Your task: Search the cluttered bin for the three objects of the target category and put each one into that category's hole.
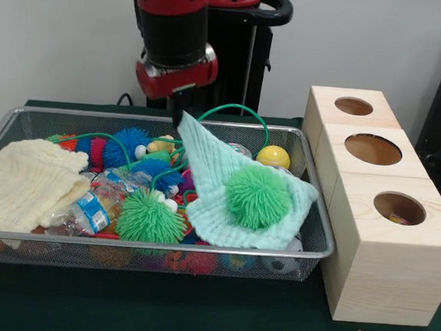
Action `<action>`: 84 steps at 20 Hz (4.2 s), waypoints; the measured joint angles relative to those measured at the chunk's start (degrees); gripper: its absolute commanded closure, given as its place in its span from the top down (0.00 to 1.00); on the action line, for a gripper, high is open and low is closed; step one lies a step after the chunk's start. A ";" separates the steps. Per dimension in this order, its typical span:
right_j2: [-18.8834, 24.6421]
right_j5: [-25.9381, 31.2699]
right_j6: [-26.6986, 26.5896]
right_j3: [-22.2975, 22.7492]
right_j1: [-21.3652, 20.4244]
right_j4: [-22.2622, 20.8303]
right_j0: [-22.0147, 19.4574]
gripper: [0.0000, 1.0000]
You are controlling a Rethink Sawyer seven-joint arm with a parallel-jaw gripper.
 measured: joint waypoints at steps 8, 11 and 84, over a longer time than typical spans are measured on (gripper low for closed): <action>3.25 8.10 -0.05 -0.94 -5.03 0.18 -4.09 0.00; 4.69 10.29 -0.18 -1.59 -6.06 -0.11 -5.91 0.00; 10.48 4.64 -25.70 -13.87 -1.29 10.35 -6.67 0.00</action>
